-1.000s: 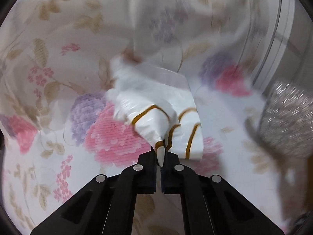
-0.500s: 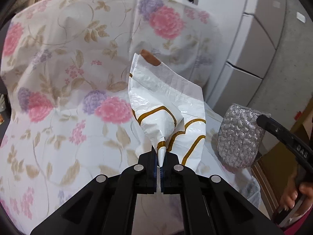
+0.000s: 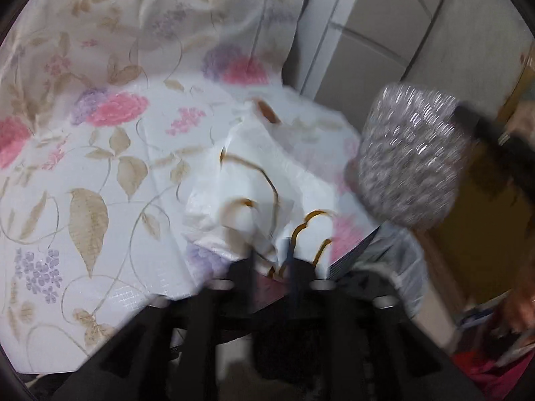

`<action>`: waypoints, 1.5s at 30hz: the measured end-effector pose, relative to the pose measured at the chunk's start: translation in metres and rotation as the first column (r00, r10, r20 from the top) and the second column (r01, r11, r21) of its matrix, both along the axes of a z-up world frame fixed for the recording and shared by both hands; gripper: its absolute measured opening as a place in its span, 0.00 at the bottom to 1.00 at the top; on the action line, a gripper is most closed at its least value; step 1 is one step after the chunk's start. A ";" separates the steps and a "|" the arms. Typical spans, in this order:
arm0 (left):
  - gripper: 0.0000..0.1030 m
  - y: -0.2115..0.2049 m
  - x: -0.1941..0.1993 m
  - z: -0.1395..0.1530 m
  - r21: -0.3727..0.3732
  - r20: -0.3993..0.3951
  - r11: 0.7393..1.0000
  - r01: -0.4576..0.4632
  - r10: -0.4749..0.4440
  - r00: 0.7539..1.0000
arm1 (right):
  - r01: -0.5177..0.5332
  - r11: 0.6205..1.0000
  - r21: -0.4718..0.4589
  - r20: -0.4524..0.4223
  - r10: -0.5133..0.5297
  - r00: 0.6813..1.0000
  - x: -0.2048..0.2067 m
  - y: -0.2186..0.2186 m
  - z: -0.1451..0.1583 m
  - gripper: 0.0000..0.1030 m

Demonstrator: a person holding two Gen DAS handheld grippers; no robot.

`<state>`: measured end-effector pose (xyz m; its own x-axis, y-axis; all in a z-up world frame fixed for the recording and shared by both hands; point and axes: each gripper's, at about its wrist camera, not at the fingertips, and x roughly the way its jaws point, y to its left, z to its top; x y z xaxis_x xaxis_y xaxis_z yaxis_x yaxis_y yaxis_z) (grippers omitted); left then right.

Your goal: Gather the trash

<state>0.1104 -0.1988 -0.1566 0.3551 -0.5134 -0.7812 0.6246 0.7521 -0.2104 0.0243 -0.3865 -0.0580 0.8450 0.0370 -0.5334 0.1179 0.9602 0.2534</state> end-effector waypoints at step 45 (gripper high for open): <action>0.45 -0.017 -0.021 -0.029 0.063 0.152 0.969 0.241 -0.248 0.957 | 0.056 0.997 0.058 0.016 -0.057 0.998 -0.029 -0.028 -0.013 0.05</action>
